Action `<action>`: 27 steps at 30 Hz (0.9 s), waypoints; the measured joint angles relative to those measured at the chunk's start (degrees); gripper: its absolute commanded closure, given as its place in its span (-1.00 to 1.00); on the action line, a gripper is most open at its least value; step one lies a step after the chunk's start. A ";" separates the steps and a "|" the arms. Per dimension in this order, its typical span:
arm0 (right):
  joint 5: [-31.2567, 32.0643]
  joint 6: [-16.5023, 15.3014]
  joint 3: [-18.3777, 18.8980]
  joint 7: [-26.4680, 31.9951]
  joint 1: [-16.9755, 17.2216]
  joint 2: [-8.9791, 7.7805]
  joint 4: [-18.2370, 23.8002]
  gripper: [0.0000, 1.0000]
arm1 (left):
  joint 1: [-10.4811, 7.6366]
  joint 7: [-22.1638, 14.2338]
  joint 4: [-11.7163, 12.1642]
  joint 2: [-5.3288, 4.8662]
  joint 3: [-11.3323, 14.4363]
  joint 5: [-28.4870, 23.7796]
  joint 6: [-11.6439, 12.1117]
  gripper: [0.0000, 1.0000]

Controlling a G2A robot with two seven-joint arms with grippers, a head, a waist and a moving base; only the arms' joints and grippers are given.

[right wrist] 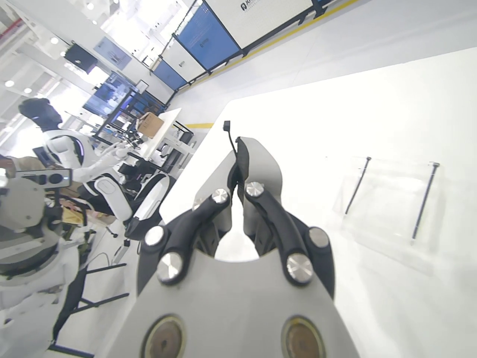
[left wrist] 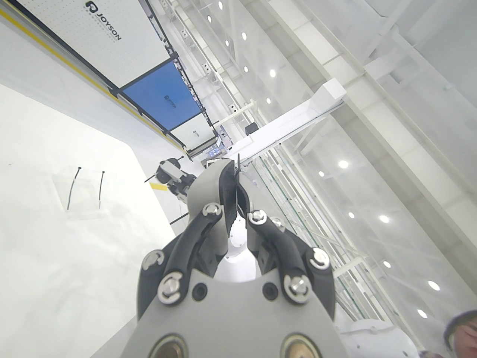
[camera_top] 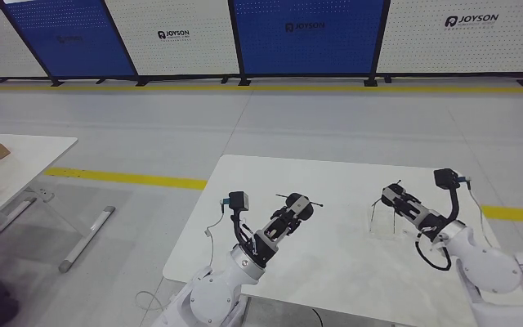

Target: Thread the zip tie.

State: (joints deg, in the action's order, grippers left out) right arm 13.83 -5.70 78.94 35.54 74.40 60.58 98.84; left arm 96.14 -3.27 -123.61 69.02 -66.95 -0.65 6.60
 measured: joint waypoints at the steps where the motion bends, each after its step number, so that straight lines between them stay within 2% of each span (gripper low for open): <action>1: -0.11 0.23 0.22 -0.37 0.49 -0.01 1.01 1.00 | 0.00 0.00 0.00 0.00 0.00 0.00 0.00 1.00; 5: 0.34 2.41 0.84 -2.30 2.87 -0.03 4.76 1.00 | 0.00 0.00 0.00 0.00 0.00 0.00 0.00 1.00; 16: 0.35 2.45 0.84 -2.30 2.88 -0.02 4.78 1.00 | -0.31 0.31 0.34 0.00 -0.21 0.55 -0.15 1.00; 22: 0.35 2.45 0.84 -2.30 2.88 -0.02 4.78 1.00 | -3.58 1.23 4.77 0.05 -0.60 6.89 -3.01 1.00; 24: 0.35 2.46 0.84 -2.30 2.88 -0.02 4.78 1.00 | -4.75 1.62 6.76 0.11 -0.07 10.01 -3.80 1.00; 27: 0.35 2.46 0.84 -2.30 2.88 -0.02 4.78 1.00 | -6.43 1.91 9.51 0.35 1.14 11.77 -4.62 1.00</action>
State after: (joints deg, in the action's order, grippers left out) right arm 14.18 -3.25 79.79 33.23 77.29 60.56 103.62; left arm 89.71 -1.37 -114.10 69.36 -65.80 11.12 1.98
